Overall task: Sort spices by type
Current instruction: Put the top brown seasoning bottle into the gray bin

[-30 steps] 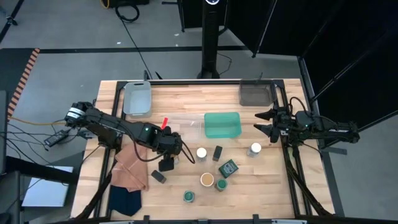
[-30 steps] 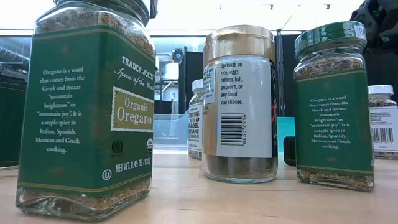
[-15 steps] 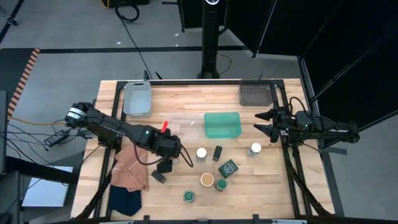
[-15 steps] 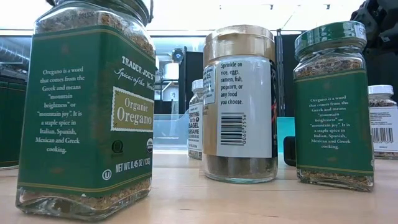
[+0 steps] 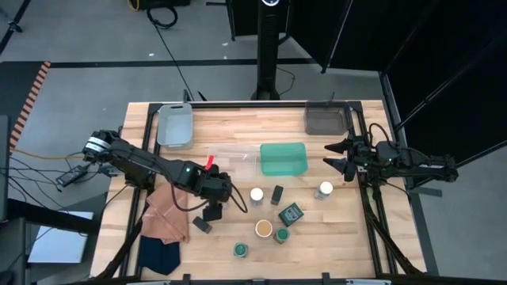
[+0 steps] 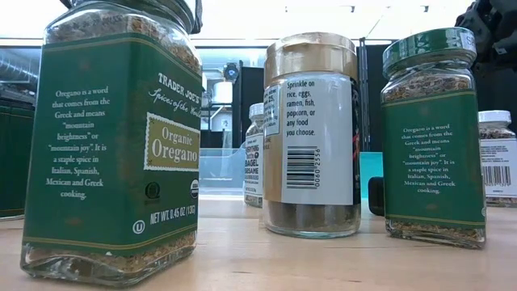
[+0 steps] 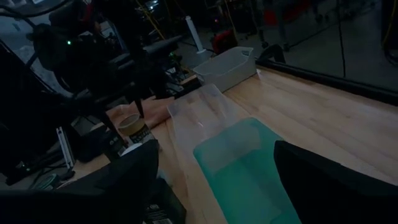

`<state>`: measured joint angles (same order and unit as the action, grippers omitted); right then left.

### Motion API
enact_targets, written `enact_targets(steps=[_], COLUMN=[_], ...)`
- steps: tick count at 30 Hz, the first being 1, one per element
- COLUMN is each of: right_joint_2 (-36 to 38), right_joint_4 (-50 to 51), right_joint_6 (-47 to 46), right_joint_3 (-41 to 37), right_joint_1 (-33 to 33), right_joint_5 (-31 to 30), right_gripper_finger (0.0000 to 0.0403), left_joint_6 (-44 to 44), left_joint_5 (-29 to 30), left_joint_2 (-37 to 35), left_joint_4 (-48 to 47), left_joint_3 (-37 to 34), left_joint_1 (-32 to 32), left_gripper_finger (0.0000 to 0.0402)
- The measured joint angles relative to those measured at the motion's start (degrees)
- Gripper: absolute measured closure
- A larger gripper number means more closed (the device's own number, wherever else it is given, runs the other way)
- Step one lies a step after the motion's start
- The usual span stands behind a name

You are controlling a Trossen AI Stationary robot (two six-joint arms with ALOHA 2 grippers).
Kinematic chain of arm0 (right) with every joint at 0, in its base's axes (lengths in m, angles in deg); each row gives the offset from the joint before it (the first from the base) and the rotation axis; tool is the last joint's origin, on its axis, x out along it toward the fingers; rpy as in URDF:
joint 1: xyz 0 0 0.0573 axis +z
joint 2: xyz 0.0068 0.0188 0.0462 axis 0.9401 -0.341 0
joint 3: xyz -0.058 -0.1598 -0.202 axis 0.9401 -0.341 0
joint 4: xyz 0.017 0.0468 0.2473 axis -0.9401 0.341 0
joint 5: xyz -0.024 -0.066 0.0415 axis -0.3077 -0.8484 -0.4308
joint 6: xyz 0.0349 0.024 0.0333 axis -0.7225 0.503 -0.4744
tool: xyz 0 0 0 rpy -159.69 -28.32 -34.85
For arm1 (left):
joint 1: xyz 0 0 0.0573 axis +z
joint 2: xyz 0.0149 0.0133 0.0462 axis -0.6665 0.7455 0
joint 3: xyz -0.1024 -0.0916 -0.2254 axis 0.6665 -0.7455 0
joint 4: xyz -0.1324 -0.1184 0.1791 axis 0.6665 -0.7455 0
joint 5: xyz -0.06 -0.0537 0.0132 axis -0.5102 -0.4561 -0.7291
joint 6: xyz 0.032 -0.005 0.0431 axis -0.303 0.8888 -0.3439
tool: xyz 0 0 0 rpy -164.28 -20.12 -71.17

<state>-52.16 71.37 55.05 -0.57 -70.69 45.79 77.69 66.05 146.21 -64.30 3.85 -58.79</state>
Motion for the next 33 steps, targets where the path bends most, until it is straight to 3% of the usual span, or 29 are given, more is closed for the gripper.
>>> enact_targets(steps=[12, 19, 27, 33], right_joint_2=[0.0, 0.0, 0.0, 0.0], right_joint_4=[0.1, 0.1, 0.1, 0.1], right_joint_6=[0.0, 0.0, 0.0, -1.4], right_joint_3=[0.0, 0.0, 0.0, 0.0], right_joint_1=[0.0, 0.0, 0.0, 0.0], right_joint_5=[0.0, 0.0, 0.0, 0.1], right_gripper_finger=[0.0078, 0.0085, 0.0100, 0.0110], left_joint_6=[0.5, 2.3, 5.9, 10.3], left_joint_5=[-0.9, -0.8, -1.4, -0.9], left_joint_2=[2.8, 2.8, 2.2, 1.8], left_joint_4=[2.4, 2.4, 1.8, -6.2], left_joint_3=[-2.1, -2.1, -2.1, 2.4], left_joint_1=[0.0, 0.0, 0.0, 0.0], left_gripper_finger=[0.0068, 0.0134, 0.0134, 0.0134])
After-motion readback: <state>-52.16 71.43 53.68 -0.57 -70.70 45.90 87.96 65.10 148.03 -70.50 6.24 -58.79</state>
